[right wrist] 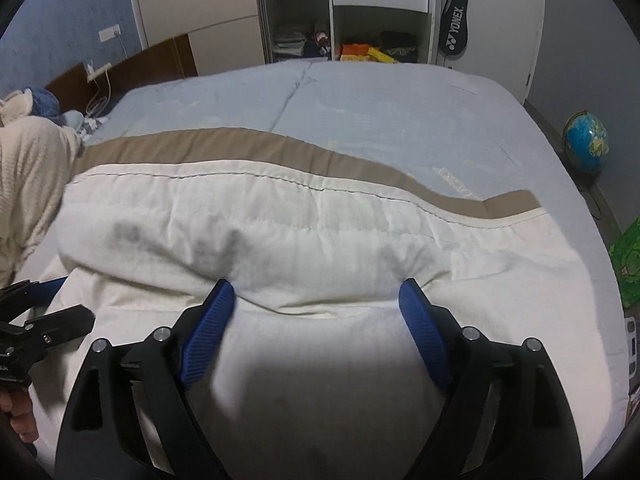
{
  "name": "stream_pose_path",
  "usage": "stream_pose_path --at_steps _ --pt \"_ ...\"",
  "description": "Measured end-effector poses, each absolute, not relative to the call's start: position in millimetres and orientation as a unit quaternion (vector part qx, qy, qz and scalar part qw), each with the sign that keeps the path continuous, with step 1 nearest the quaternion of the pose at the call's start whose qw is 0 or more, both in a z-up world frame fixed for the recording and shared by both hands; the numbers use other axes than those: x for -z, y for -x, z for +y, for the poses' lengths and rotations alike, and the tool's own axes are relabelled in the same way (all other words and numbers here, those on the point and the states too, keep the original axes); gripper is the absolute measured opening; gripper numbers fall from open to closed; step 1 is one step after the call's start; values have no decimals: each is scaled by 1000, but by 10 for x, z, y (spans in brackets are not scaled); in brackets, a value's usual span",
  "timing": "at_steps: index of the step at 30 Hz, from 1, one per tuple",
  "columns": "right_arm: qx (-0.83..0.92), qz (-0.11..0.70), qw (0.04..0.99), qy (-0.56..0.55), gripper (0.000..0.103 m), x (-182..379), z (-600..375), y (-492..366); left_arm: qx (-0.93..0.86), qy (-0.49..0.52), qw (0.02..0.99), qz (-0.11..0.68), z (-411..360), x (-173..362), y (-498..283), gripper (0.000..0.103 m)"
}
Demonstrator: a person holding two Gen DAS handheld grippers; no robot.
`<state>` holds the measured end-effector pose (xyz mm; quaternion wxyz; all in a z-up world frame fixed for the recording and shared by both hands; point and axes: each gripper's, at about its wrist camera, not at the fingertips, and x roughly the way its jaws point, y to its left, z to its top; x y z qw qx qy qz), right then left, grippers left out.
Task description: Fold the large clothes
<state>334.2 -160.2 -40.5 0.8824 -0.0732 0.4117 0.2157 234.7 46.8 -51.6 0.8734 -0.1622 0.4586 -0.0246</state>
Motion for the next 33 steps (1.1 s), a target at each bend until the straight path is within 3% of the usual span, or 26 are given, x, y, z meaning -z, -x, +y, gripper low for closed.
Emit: stream_pose_path --at_steps 18,22,28,33 --pt "-211 452 862 93 84 701 -1459 -3528 17 173 855 489 520 703 -2481 87" --pt "-230 436 866 86 83 450 -1571 -3499 45 176 865 469 548 428 -2432 71" --pt "-203 388 899 16 83 80 -2072 -3490 81 179 905 377 528 -76 -2349 71" --pt "-119 425 897 15 84 255 -2408 -3759 24 184 884 428 728 229 -2532 64"
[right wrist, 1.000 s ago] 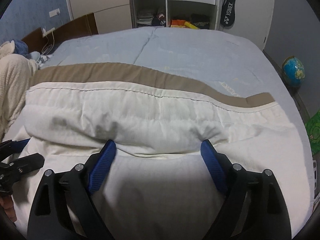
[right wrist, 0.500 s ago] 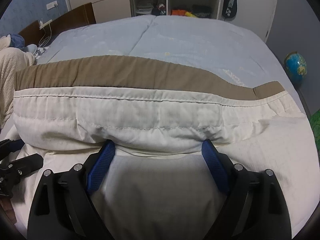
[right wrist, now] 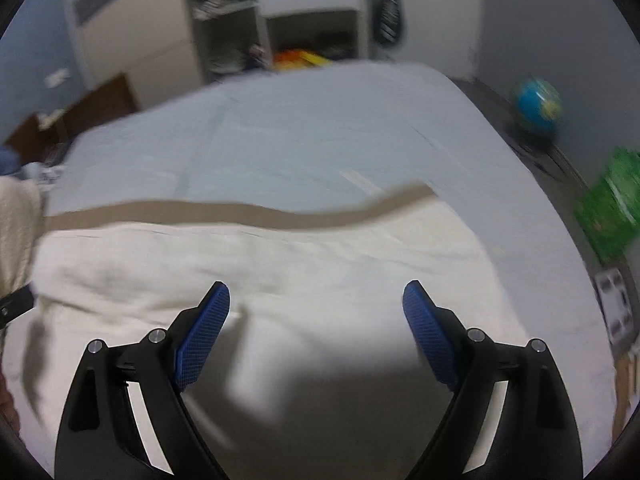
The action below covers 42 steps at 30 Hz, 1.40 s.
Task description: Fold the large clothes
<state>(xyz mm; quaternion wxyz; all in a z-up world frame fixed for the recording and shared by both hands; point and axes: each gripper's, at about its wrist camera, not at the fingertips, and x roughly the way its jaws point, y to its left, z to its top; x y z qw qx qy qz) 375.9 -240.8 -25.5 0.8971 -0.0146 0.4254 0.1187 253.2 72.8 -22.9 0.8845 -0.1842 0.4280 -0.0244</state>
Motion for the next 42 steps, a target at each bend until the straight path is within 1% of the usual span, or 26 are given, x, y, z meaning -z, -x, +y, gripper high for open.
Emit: stream_pose_path --at_steps 1,5,9,11,12,15,17,19,20,22,25,28,33,39,42 --pt "-106 437 893 12 84 337 -2472 -3817 13 192 876 442 782 325 -2554 62" --pt "-106 443 890 -11 84 462 -2595 -3884 -7 221 859 461 1008 520 -2541 63" --pt "-103 446 889 -18 84 494 -2652 -3958 -15 235 854 465 1144 585 -2548 63" --pt "-97 449 888 -18 84 483 -2723 -3977 -17 258 847 464 1241 611 -2523 63" --pt "-93 447 889 -18 84 451 -2780 -3975 -17 267 845 463 1265 618 -2483 60" --pt "-85 437 895 -24 84 370 -2994 -3777 -15 282 842 459 1370 583 -2396 58" --pt "-87 428 899 -28 84 299 -3110 -3662 -15 293 842 453 1395 525 -2317 63" --pt "-93 421 902 -25 84 217 -3195 -3515 -10 295 844 448 1383 458 -2208 73" --pt "-98 418 903 -23 84 181 -3227 -3433 -9 292 846 447 1356 420 -2161 76" --pt "-108 411 905 -20 85 111 -3291 -3235 -3 286 849 443 1265 349 -2089 87" --pt "-121 408 905 -20 85 38 -3376 -3006 3 272 853 445 1133 231 -1958 94" --pt "-131 408 903 -27 85 -32 -3434 -2760 13 256 858 444 1010 102 -1795 96" --pt "-145 411 900 -28 85 -87 -3419 -2374 27 215 869 444 751 -20 -1418 96" --pt "-156 411 897 -48 85 -182 -3471 -1969 51 136 893 427 383 -226 -854 96" --pt "-164 406 898 -46 85 -264 -3494 -1849 55 107 900 419 273 -276 -699 96"
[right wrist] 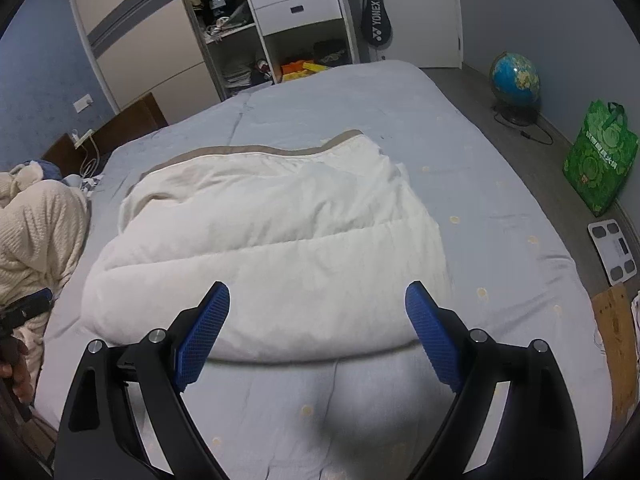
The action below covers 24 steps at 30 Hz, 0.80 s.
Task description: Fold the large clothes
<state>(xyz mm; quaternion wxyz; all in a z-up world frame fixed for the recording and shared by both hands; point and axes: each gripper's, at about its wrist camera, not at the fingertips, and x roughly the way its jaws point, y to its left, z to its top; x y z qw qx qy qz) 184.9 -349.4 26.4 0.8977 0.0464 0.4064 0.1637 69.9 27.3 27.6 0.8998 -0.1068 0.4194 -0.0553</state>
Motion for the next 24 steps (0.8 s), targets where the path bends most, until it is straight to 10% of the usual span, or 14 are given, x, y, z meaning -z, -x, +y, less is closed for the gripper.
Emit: stream_pose_path --at_steps 24 --pt "-194 400 893 -71 94 -611 -3166 -1157 19 136 906 400 -181 -264 -313 96"
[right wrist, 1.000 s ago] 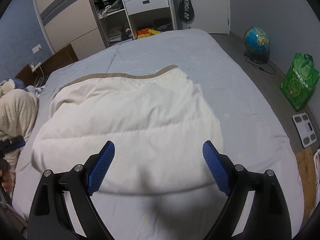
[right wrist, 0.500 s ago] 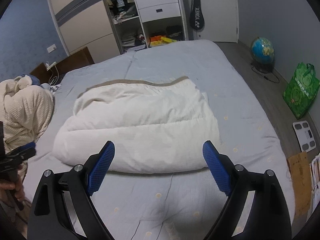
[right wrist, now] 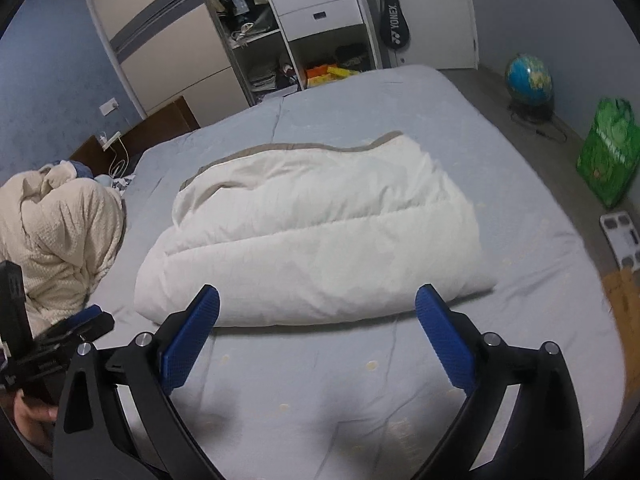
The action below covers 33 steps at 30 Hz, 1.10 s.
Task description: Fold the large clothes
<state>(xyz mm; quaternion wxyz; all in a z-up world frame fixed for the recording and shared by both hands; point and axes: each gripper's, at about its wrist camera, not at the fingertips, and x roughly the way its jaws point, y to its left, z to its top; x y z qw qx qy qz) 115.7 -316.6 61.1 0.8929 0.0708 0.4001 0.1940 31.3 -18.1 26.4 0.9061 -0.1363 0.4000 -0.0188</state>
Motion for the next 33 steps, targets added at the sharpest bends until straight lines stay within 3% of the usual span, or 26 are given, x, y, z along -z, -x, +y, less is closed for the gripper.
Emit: stream_pose_path --at_steps 13,33 --pt "-190 376 907 -24 94 -384 -2874 -896 13 93 910 405 -308 -4 -331 96" --pt "-179 410 894 -2 94 -188 -2769 -1028 15 72 910 409 -388 75 -416 96"
